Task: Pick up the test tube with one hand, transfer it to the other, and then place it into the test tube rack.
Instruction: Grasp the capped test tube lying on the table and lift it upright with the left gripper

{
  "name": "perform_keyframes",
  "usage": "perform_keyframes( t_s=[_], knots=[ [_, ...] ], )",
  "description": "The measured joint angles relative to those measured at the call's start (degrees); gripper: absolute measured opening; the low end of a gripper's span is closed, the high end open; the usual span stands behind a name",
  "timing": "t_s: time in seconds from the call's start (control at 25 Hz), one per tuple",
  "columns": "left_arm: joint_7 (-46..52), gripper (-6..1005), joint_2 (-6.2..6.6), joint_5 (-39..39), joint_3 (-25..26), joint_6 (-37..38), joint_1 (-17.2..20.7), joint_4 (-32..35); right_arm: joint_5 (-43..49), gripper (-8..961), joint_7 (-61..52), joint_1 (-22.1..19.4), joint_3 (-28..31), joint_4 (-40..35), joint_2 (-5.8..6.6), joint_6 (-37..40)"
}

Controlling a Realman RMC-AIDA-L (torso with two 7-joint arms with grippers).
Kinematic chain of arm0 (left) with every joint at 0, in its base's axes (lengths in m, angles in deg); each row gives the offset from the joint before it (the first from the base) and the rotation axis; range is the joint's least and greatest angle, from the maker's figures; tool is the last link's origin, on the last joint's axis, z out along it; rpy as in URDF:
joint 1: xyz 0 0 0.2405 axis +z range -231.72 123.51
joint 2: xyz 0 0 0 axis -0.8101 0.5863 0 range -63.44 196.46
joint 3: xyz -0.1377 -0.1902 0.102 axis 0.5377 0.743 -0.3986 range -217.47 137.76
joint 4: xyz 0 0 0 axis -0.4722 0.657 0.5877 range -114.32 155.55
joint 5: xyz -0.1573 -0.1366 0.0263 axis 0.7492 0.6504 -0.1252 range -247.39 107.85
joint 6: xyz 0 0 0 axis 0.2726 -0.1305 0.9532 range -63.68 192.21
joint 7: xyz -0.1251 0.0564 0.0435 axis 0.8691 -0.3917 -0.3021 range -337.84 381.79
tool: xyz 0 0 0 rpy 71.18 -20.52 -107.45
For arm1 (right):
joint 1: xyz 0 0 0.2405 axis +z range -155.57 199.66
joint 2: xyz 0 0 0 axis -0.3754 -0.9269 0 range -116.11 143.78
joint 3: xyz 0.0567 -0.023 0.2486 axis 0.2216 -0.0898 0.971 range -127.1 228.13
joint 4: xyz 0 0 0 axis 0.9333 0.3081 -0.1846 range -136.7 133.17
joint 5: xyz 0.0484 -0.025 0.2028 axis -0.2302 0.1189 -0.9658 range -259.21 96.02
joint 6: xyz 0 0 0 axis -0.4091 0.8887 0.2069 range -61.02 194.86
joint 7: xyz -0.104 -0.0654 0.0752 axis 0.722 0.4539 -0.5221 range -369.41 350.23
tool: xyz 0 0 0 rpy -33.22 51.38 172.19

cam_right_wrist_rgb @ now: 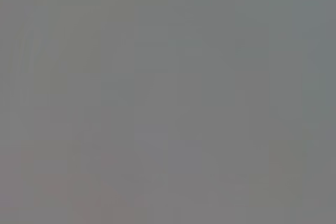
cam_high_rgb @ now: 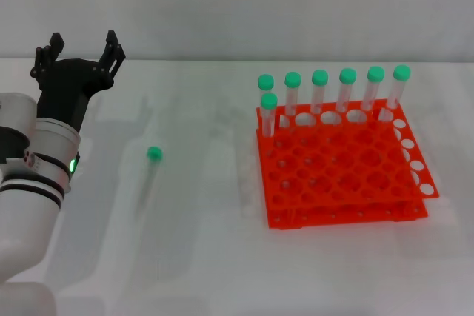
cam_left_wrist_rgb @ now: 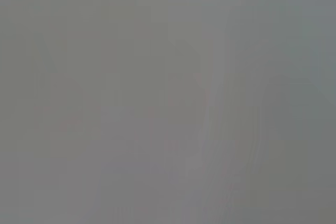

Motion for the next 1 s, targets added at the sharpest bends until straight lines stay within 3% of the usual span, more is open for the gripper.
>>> perform_keyframes(
  t_s=[0.08, 0.32, 0.4, 1.0],
  knots=[
    [-0.03, 889, 0.00, 0.00, 0.00, -0.01, 0.00, 0.00, -0.02, 384, -0.48, 0.03, 0.04, 0.17, 0.04, 0.00],
    [-0.02, 889, -0.06, -0.06, 0.00, -0.04, 0.24, -0.06, -0.06, 596, -0.53, 0.14, 0.05, 0.10, 0.04, -0.27],
    [-0.08, 889, -0.09, -0.23, 0.00, -0.06, 0.33, -0.10, -0.10, 824, -0.36, 0.23, 0.05, 0.17, 0.03, -0.63],
    [-0.08, 889, -0.18, -0.44, -0.61, -0.17, 0.49, 0.18, -0.09, 872, -0.28, 0.25, 0.05, -0.20, 0.24, -0.62]
  ],
)
